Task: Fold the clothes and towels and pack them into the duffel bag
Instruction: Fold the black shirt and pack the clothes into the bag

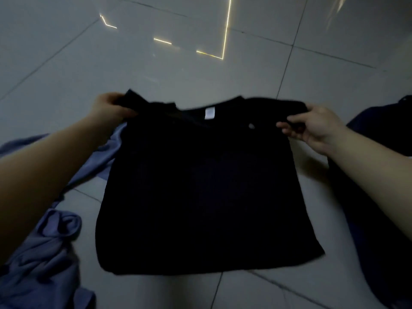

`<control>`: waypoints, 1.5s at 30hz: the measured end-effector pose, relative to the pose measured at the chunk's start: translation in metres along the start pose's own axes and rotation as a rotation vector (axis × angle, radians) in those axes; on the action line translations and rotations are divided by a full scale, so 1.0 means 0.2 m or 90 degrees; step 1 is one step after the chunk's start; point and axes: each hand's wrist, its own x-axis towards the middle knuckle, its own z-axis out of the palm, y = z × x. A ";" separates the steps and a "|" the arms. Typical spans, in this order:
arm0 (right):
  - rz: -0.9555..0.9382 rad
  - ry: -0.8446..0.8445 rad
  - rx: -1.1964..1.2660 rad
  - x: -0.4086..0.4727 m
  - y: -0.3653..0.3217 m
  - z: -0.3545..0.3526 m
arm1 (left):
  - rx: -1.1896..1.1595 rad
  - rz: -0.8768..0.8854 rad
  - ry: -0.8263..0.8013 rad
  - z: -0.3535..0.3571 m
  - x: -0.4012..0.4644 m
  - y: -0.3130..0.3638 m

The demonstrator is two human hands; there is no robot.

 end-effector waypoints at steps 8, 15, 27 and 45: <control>0.162 -0.097 -0.543 -0.43 0.59 -0.21 | 0.481 0.075 -0.251 0.04 -0.68 -0.54; 0.071 -0.112 -0.814 -0.46 0.65 -0.14 | 0.710 0.123 -0.306 0.11 -0.65 -0.59; 0.007 -0.136 -0.737 -0.58 0.64 -0.35 | 0.678 0.548 -0.252 -0.19 -0.88 -0.75; -0.159 -0.476 -1.185 -0.89 0.94 -0.01 | 0.355 -0.078 -0.139 -0.16 -1.14 -0.86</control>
